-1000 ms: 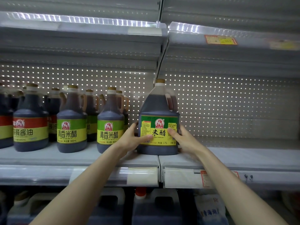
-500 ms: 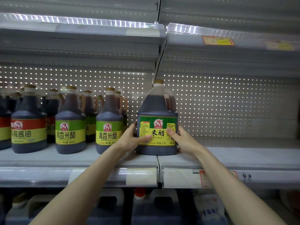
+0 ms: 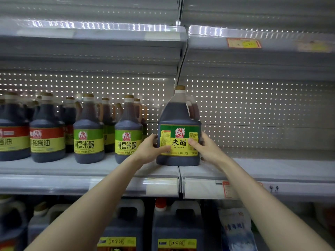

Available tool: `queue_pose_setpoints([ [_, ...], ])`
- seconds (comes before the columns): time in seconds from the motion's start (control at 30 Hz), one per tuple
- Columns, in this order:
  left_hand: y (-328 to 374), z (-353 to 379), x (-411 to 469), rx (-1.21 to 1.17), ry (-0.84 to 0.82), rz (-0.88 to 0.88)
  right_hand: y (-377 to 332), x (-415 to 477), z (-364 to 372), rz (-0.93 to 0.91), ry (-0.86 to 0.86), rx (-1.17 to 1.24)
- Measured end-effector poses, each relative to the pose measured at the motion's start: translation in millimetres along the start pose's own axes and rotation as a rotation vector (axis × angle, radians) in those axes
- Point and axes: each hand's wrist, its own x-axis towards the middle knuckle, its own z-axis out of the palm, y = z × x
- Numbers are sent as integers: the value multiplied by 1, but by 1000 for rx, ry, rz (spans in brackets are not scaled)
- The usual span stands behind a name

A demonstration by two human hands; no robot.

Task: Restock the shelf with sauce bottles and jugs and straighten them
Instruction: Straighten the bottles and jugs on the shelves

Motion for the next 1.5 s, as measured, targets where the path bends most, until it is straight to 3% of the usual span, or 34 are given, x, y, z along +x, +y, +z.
queue_pose_setpoints([
  [0.37, 11, -21, -59, -107, 257, 174, -38, -39, 11, -130, 192, 53],
  [0.7, -9, -103, -135, -65, 385, 224, -85, -63, 106, -255, 84, 153],
  [0.93, -37, -218, -221, 38, 495, 224, -154, -97, 228, -326, -1, 259],
  [1.27, -100, -434, -410, 151, 599, 110, -274, -190, 465, -317, -171, 374],
  [1.5, -130, -551, -496, 203, 700, 41, -342, -224, 588, -342, -250, 392],
])
